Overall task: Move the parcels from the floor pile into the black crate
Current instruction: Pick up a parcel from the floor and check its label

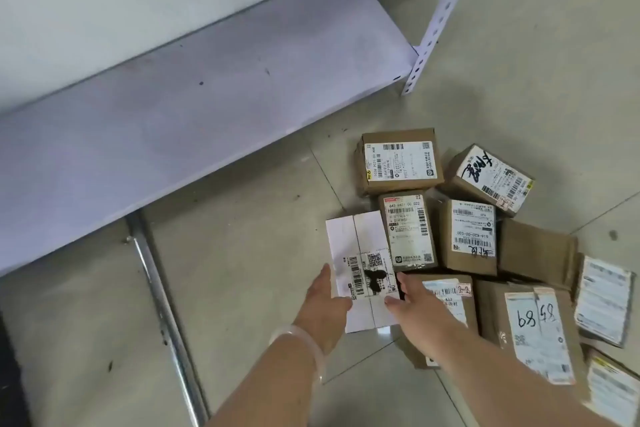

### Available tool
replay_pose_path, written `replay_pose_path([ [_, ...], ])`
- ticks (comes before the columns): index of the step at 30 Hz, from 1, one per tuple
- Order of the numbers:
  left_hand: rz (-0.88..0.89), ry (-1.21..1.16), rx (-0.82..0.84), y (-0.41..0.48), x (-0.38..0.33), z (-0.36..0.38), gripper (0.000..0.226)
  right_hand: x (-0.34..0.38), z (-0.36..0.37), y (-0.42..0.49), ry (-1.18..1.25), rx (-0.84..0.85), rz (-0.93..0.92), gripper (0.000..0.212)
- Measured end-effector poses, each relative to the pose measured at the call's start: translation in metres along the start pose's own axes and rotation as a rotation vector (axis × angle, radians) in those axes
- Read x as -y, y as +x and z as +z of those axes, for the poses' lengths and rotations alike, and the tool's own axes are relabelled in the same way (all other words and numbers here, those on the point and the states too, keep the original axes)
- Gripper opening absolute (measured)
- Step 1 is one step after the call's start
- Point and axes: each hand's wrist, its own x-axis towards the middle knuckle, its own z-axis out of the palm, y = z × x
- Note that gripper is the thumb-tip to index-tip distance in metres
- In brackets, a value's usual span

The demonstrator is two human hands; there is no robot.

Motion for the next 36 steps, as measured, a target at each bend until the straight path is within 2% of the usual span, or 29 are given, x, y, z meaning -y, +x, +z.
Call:
replay_pose_path([
  [2, -0.032, -0.06, 0.049, 0.007, -0.002, 0.003, 0.075, 0.001, 0.005, 0.007, 0.048, 0.018, 0.01, 0.057],
  [6, -0.098, -0.16, 0.073, 0.008, -0.008, 0.004, 0.08, 0.011, 0.012, 0.016, 0.18, 0.057, 0.088, 0.049],
  [8, -0.11, -0.128, 0.095, 0.003, -0.009, 0.004, 0.08, 0.015, 0.016, 0.014, 0.176, 0.104, 0.141, 0.059],
  [9, -0.115, -0.092, 0.1, 0.0, -0.008, 0.005, 0.08, 0.014, 0.018, 0.013, 0.145, 0.084, 0.141, 0.062],
  [11, -0.121, -0.053, 0.086, -0.002, -0.002, 0.005, 0.079, 0.007, 0.018, 0.012, 0.048, -0.06, 0.138, 0.062],
  [13, -0.13, -0.09, 0.077, -0.002, 0.003, 0.004, 0.078, 0.004, 0.015, 0.013, -0.005, -0.169, 0.165, 0.061],
  [15, -0.128, -0.138, 0.071, 0.001, 0.006, 0.003, 0.078, 0.003, 0.012, 0.015, -0.024, -0.184, 0.15, 0.059],
  [19, -0.127, -0.179, 0.052, 0.011, 0.016, 0.01, 0.074, 0.006, 0.025, 0.024, -0.165, -0.112, 0.075, 0.057],
  [21, -0.104, -0.194, 0.031, 0.01, 0.018, 0.012, 0.066, 0.009, 0.033, 0.026, -0.13, -0.111, 0.078, 0.056],
  [24, -0.118, -0.273, 0.009, -0.005, 0.013, 0.004, 0.06, 0.018, 0.035, 0.018, 0.058, -0.111, 0.051, 0.038],
  [29, -0.077, -0.419, -0.089, -0.078, -0.013, -0.022, 0.032, 0.046, 0.024, -0.044, 0.274, -0.102, 0.028, 0.042],
  [34, 0.007, -0.483, -0.17, -0.171, -0.065, -0.058, 0.041, 0.108, -0.01, -0.146, 0.353, -0.117, -0.044, 0.038],
  [36, 0.051, -0.491, -0.162, -0.216, -0.096, -0.076, 0.043, 0.144, -0.032, -0.195, 0.347, -0.113, -0.096, 0.044],
])
